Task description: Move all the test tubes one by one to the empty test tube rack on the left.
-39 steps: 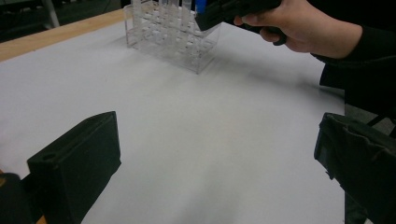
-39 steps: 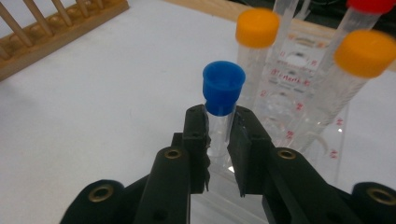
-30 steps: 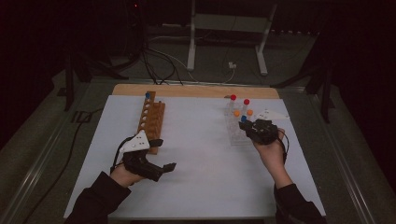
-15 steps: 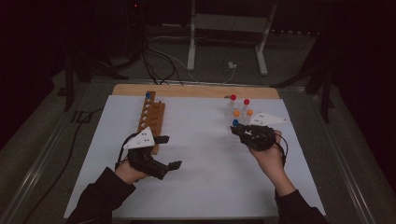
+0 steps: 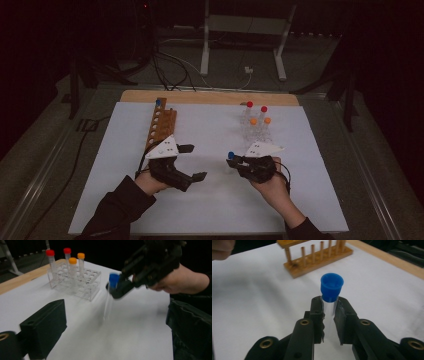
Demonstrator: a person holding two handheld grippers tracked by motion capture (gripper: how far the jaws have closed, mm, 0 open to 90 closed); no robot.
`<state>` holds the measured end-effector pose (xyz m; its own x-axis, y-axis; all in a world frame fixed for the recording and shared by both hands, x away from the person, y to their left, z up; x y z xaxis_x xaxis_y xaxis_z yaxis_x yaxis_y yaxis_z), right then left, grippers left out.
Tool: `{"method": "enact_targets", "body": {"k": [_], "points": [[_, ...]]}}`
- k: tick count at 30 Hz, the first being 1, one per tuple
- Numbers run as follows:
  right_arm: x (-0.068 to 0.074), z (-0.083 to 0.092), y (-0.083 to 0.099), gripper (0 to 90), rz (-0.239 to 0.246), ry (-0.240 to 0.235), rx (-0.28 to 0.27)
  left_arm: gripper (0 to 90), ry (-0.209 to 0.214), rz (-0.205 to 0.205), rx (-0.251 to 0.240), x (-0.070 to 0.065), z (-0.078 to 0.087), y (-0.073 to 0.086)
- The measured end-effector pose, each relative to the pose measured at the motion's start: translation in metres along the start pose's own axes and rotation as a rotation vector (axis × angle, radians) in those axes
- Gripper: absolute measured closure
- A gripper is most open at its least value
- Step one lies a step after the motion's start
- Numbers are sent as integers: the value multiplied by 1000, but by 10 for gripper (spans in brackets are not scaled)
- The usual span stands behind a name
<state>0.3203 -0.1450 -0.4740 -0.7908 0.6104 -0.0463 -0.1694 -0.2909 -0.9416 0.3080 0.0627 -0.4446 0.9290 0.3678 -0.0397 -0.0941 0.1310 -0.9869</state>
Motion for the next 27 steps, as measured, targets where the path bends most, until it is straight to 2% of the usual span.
{"method": "enact_targets", "body": {"k": [5,6,8,12,21,22,27], "points": [[12,-3,4,766,3,-35,8,100,20,-17,-5,-4,-12,-2],[14,-3,4,766,3,-41,9,159,22,-17,-11,-5,-14,-2],[17,-3,5,766,1,-48,14,195,34,-24,-11,-7,-20,-3],[21,-3,4,766,5,-60,10,325,42,-35,-4,-9,-31,-2],[23,-2,4,766,5,-66,9,528,39,-62,35,-7,-51,3],[23,-2,4,766,4,-67,9,552,27,-69,40,-7,-54,4],[21,-2,4,766,3,-65,9,675,35,-87,63,-9,-63,6]]}}
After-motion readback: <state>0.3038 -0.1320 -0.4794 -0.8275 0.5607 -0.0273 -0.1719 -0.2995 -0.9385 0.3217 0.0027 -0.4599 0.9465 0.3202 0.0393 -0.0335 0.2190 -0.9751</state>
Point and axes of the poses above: each handheld gripper's, and its own axes: z roughly backward along the jaws, y roughly out of its underside, x roughly to its left, the point moved 5 cm from there along -z, roughly forward along the jaws, and after that the axes turned 12 degrees about -x, right-handed, at the moved point
